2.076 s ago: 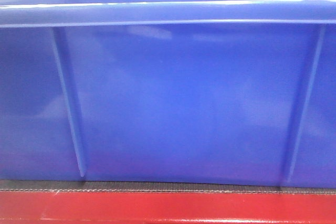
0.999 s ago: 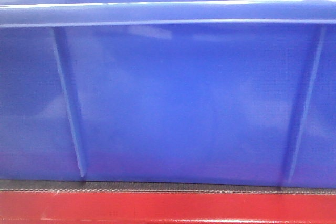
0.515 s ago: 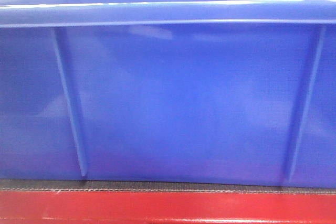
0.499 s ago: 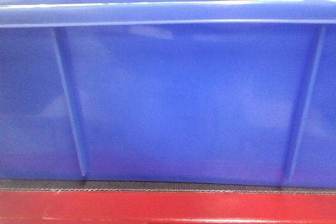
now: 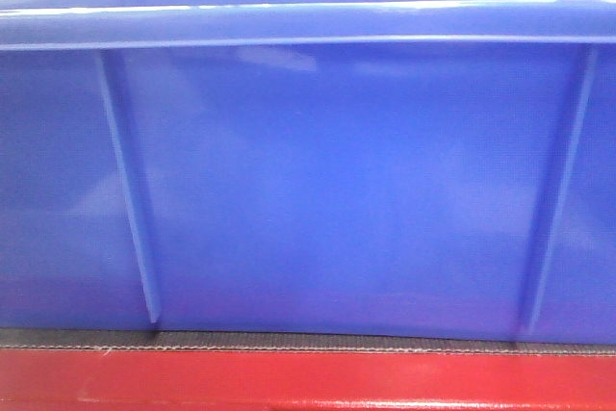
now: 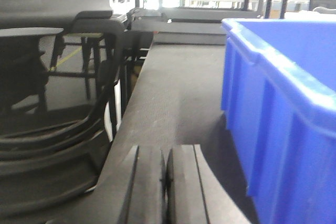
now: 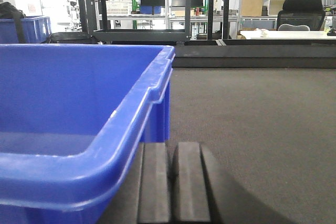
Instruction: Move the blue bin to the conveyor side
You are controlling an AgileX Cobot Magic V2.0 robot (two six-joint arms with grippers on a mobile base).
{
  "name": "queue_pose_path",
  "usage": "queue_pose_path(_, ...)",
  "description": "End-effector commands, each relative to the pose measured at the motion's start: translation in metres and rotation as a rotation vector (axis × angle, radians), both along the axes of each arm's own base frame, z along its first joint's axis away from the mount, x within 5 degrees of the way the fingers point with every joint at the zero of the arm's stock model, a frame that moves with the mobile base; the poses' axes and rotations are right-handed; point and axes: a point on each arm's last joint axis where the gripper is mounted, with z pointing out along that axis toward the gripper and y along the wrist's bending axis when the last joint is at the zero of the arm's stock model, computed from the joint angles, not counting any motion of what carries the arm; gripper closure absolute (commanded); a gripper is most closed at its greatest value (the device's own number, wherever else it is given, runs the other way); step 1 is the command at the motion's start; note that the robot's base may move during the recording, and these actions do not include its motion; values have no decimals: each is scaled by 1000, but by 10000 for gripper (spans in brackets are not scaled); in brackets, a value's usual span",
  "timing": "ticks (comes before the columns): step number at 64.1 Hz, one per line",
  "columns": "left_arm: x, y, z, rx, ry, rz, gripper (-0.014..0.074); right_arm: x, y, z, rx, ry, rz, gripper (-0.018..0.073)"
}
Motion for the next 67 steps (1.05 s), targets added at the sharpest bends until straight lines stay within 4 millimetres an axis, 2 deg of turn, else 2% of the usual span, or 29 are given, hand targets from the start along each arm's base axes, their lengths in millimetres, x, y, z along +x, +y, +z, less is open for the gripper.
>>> queue_pose_path(1,-1,-1,5,7,-47,-18,594,0,0,2,-16,-21,-7,648)
queue_pose_path(67,-1,-1,9,5,-100,-19,594,0,0,2,-16,-21,-7,648)
